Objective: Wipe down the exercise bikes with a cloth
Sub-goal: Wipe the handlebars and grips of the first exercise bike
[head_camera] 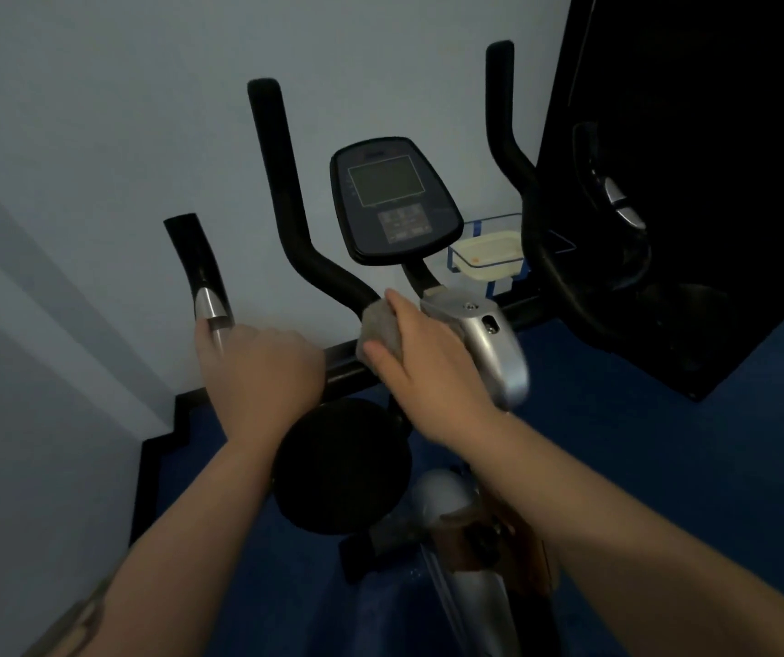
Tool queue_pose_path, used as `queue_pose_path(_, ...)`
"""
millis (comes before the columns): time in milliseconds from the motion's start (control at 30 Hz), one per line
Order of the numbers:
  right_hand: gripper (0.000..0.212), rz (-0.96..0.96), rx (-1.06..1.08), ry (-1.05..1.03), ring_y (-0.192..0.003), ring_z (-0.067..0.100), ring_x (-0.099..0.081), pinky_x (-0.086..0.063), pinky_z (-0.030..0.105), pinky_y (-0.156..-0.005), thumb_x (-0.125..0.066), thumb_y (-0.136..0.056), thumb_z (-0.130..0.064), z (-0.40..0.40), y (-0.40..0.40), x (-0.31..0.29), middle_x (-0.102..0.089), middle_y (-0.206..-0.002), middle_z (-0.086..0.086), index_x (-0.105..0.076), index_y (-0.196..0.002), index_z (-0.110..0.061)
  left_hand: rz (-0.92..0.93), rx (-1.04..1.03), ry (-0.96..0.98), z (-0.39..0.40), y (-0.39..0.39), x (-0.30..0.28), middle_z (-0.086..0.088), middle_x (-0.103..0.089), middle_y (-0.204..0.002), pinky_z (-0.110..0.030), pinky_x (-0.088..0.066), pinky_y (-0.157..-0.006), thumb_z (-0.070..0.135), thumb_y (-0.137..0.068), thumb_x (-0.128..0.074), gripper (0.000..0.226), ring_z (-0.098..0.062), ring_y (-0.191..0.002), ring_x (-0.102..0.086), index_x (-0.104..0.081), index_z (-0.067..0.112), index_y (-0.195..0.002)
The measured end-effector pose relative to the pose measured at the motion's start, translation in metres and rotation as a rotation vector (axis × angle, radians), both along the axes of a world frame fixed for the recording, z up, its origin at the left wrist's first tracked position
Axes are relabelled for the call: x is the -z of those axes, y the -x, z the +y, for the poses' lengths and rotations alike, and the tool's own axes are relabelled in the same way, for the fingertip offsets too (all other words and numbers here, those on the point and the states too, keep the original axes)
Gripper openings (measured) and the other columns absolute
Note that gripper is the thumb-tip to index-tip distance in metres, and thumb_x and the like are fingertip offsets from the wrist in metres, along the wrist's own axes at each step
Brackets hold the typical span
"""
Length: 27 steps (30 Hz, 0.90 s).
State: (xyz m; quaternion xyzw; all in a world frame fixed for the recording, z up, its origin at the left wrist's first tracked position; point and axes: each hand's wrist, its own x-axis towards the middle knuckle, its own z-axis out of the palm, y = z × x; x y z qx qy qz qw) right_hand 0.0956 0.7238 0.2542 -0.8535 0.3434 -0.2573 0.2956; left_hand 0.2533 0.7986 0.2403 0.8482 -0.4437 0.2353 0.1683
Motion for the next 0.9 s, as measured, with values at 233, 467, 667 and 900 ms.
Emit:
queue_pose_path(233,0.063,0.200,-0.003,0.051,-0.114,0.029,-0.054,-0.042,0.040,-0.093,-0.040,-0.099,-0.045,-0.017,-0.020,-0.012,-0.054,-0.132,0.011,-0.016,-0.152,-0.019,0.011,-0.003,-0.001,0.000,0.001,-0.001,0.004,-0.068,-0.068,-0.054,-0.017,-0.115,0.034,-0.085,-0.035,0.045,-0.022,-0.083,-0.060,-0.074,0.020,-0.068)
queue_pose_path(467,0.063,-0.219,-0.044,-0.111,-0.135,0.016,-0.034,-0.029,0.041,-0.113,-0.048,-0.098,-0.032,0.012,0.009,0.014,-0.037,-0.148,0.000,-0.020,-0.153,-0.021,0.033,-0.018,-0.074,0.002,0.003,-0.007,0.005,-0.068,-0.071,-0.050,-0.009,-0.117,0.036,-0.086,-0.034,0.045,-0.019,-0.088,-0.058,-0.073,0.020,-0.070)
queue_pose_path(667,0.053,-0.576,-0.158,-0.358,-0.145,0.002,-0.019,-0.021,0.036,-0.118,-0.046,-0.099,-0.021,0.054,0.030,0.047,-0.024,-0.156,-0.017,-0.031,-0.148,-0.032,0.025,0.016,-0.009,0.003,0.000,-0.002,0.007,-0.066,-0.065,-0.049,-0.011,-0.114,0.033,-0.085,-0.039,0.041,-0.018,-0.082,-0.058,-0.072,0.021,-0.065)
queue_pose_path(900,0.041,-0.542,-0.033,-0.246,-0.142,0.004,-0.029,-0.024,0.030,-0.118,-0.047,-0.098,-0.005,0.035,0.012,0.027,-0.038,-0.151,-0.005,-0.049,-0.137,-0.018,0.036,0.073,-0.056,0.006,0.001,-0.005,0.006,-0.063,-0.061,-0.053,-0.009,-0.116,0.034,-0.088,-0.035,0.046,-0.019,-0.075,-0.059,-0.068,0.020,-0.059)
